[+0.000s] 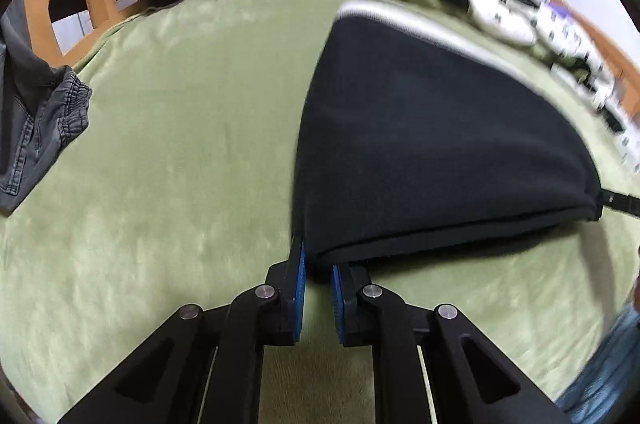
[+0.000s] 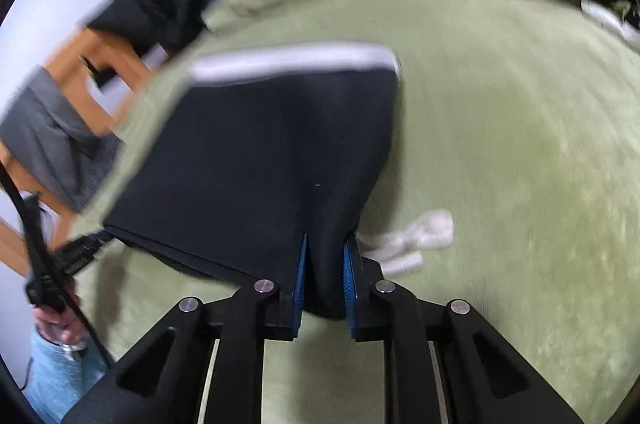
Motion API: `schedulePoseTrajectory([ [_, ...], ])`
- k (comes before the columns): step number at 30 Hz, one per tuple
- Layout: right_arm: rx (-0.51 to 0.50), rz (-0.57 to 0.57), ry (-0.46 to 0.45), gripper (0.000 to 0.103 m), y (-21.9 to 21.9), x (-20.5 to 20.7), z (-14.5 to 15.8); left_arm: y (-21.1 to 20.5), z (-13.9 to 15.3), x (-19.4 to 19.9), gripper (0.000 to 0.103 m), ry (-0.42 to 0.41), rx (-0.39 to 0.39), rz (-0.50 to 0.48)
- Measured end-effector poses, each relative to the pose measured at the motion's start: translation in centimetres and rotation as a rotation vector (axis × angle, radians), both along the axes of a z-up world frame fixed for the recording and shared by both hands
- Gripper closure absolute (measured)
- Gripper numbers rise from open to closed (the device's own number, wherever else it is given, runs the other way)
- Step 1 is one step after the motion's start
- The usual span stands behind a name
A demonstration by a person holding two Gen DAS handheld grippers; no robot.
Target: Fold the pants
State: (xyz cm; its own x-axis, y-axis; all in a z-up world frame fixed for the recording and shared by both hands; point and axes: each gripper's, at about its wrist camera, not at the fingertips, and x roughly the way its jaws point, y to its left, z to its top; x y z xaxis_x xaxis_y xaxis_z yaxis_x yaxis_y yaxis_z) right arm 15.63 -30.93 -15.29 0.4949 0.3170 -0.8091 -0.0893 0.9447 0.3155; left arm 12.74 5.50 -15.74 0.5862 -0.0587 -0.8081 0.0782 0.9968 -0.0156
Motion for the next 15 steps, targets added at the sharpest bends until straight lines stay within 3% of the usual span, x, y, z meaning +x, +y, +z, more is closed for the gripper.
schedulePoseTrajectory([
  [3,-0.024,0.029,-0.038,0.077,-0.2,-0.8,1.4,-0.7,0.9,-0.7,0.088,-0.023,0.053,-0.011],
  [7,-0.028,0.033,-0.153,0.077,-1.0,-2.4,4.4,0.1,2.3,-2.6,0.073,-0.018,-0.064,-0.021],
  [9,-0.034,0.048,-0.219,0.076,-0.4,-2.3,5.8,-0.1,3.6,-2.9,0.072,-0.055,-0.08,-0.028],
  [13,-0.025,0.12,-0.265,0.075,2.7,0.3,6.4,-2.5,6.3,-0.3,0.056,-0.114,-0.136,-0.101],
  [15,-0.033,0.152,-0.262,0.074,4.3,1.7,5.8,-4.2,6.8,1.8,0.056,-0.131,-0.166,-0.161],
])
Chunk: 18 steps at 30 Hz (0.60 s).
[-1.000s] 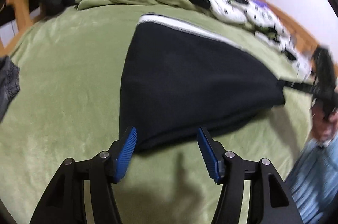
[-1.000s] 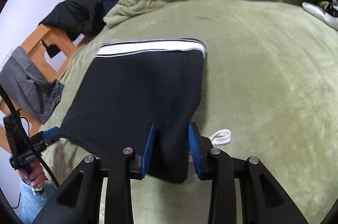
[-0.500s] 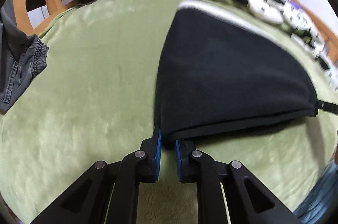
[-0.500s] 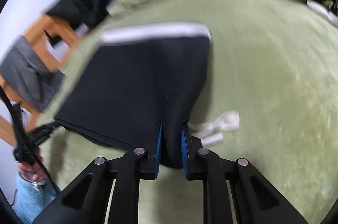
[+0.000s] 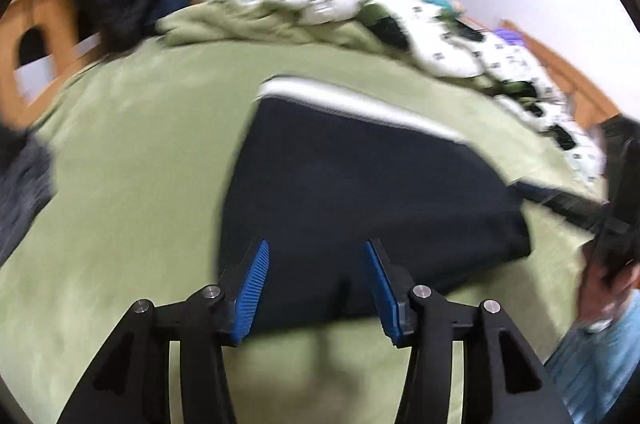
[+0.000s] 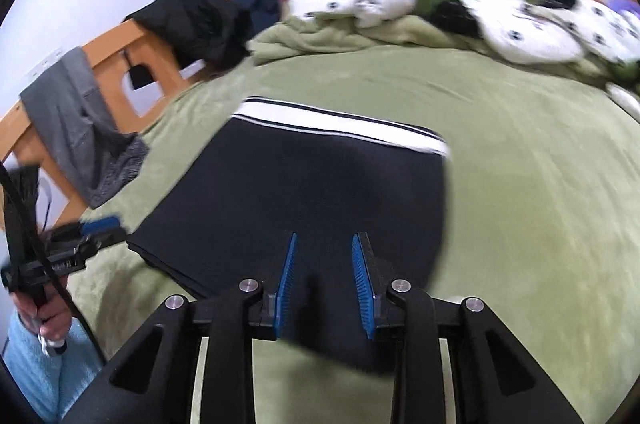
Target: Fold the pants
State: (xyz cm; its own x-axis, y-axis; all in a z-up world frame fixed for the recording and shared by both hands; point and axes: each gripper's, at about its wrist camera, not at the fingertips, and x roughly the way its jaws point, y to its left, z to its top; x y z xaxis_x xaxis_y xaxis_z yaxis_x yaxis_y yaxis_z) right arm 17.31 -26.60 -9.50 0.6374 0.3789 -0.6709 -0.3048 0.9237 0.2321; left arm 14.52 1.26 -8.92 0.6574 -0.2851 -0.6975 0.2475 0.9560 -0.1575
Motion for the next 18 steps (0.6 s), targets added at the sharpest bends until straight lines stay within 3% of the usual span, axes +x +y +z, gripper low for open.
schedulePoseTrajectory([
  [2,-0.03,0.034,0.01,0.074,1.2,0.5,-1.3,-1.5,-1.1,2.2,0.056,0.002,0.023,-0.018],
  [4,-0.096,0.043,0.033,0.073,1.8,0.7,-4.0,-2.0,-3.8,3.4,0.056,0.068,0.084,0.001],
  [5,-0.089,0.04,-0.002,0.073,1.7,-0.1,-4.3,-1.9,-5.7,3.5,0.056,0.115,0.094,-0.004],
  [7,-0.112,0.052,0.002,0.073,1.8,-1.0,-4.4,-1.5,-7.0,2.1,0.055,0.085,0.096,-0.005],
  [10,-0.159,0.051,-0.025,0.073,2.0,-2.2,-4.7,-2.0,-6.9,0.6,0.054,0.082,0.156,-0.025],
  [18,-0.147,0.008,-0.019,0.073,1.8,-3.2,-4.8,-1.2,-7.1,0.7,0.053,0.11,0.079,0.021],
])
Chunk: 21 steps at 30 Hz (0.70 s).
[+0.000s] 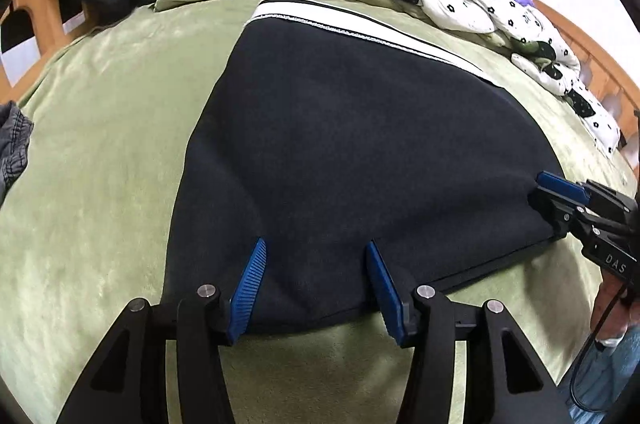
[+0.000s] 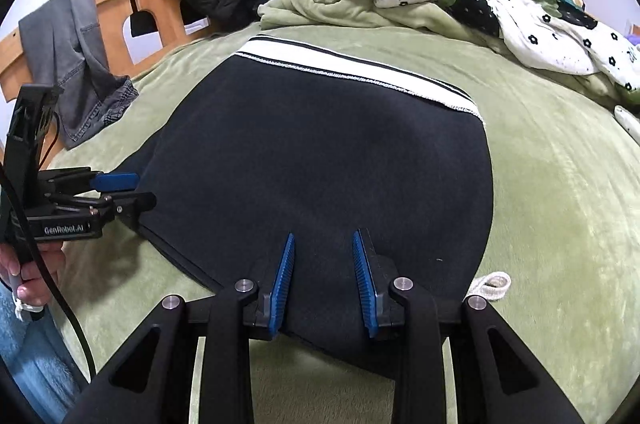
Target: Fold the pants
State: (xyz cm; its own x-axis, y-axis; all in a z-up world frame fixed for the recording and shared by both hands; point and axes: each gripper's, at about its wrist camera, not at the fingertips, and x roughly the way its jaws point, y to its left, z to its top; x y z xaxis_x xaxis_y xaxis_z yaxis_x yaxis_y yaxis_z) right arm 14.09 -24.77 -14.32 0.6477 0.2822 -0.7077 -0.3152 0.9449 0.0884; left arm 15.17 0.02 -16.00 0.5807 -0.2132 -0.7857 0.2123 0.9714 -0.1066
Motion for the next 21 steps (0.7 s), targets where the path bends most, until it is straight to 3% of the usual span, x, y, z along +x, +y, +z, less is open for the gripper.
schedulePoseTrajectory([
  [12,0.0,-0.085,0.055,0.074,-1.3,-1.3,0.5,0.1,0.5,-1.3,0.053,-0.026,0.001,0.038],
  [17,0.031,-0.148,0.112,0.073,-2.6,-1.3,-0.5,1.2,0.7,-2.7,0.053,-0.029,-0.012,0.088],
  [21,-0.018,-0.145,0.098,0.073,-2.3,-2.0,-0.3,2.5,0.4,-4.2,0.053,-0.009,-0.027,0.146],
])
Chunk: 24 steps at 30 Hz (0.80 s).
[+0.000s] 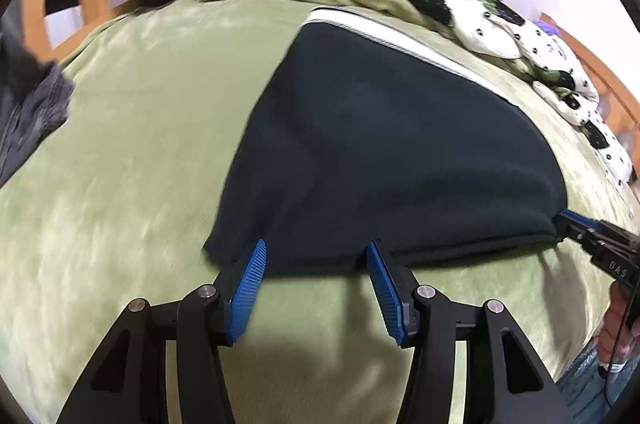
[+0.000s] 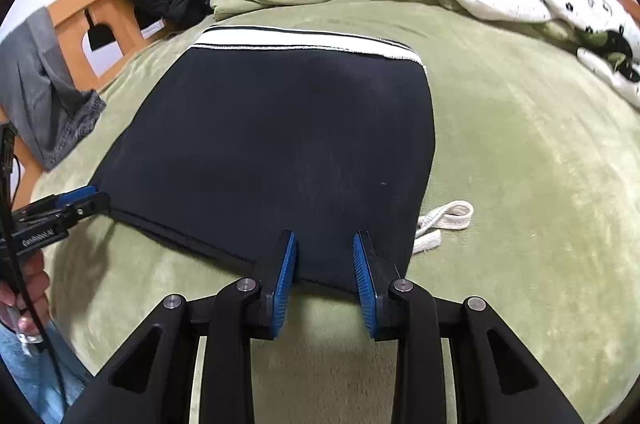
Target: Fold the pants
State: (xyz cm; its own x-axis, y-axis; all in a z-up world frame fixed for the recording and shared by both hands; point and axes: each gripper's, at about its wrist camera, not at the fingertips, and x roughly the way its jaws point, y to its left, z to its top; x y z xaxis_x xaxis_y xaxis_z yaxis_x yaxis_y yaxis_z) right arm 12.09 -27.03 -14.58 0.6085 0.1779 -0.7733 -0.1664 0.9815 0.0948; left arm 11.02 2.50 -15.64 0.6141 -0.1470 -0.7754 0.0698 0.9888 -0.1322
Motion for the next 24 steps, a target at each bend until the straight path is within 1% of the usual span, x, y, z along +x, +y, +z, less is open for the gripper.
schedulePoseTrajectory([
  [1,0.002,-0.004,-0.001,0.073,-0.2,-0.1,0.2,0.3,-0.3,-0.4,0.052,0.014,0.028,0.03],
  [2,0.018,-0.023,-0.004,0.071,-0.6,-0.1,0.4,0.6,-0.8,-0.5,0.052,0.03,0.062,0.064],
  [3,0.047,-0.047,0.004,0.068,-1.1,0.0,0.4,1.1,-1.3,-0.5,0.052,0.05,0.079,0.092],
  [4,0.075,-0.064,0.023,0.067,-1.5,0.1,0.2,1.8,-1.6,-0.4,0.054,0.066,0.054,0.102],
  [6,0.112,-0.085,0.072,0.066,-1.9,0.4,-0.4,2.5,-1.3,-0.3,0.054,0.071,-0.003,0.105],
  [7,0.11,-0.088,0.075,0.067,-1.9,0.5,-0.4,2.7,-1.0,-0.4,0.053,0.062,-0.01,0.105],
  [9,0.09,-0.103,0.061,0.067,-1.8,0.0,0.5,2.6,-0.3,-1.0,0.053,0.047,0.012,0.12],
  [11,0.108,-0.122,0.043,0.066,-2.0,-0.8,1.6,2.3,0.2,-1.7,0.053,0.047,0.006,0.113],
  [13,0.123,-0.137,0.021,0.066,-2.1,-2.1,3.2,1.6,1.6,-2.7,0.053,0.037,-0.007,0.088],
  [18,0.103,-0.17,-0.049,0.05,-1.5,-5.3,7.3,-0.9,6.3,-6.2,0.052,-0.053,0.019,0.062],
  [20,0.073,-0.167,-0.077,0.05,-1.0,-6.7,8.6,-1.6,8.0,-8.0,0.052,-0.08,0.018,0.065],
  [21,0.04,-0.164,-0.093,0.05,-0.4,-7.5,9.4,-1.9,8.7,-8.6,0.051,-0.086,0.015,0.067],
  [23,-0.011,-0.159,-0.126,0.05,0.3,-9.1,10.4,-2.4,10.2,-10.0,0.043,-0.106,0.015,0.07],
  [24,-0.023,-0.161,-0.134,0.046,0.5,-9.7,10.7,-2.6,11.0,-10.8,0.04,-0.124,0.019,0.074],
])
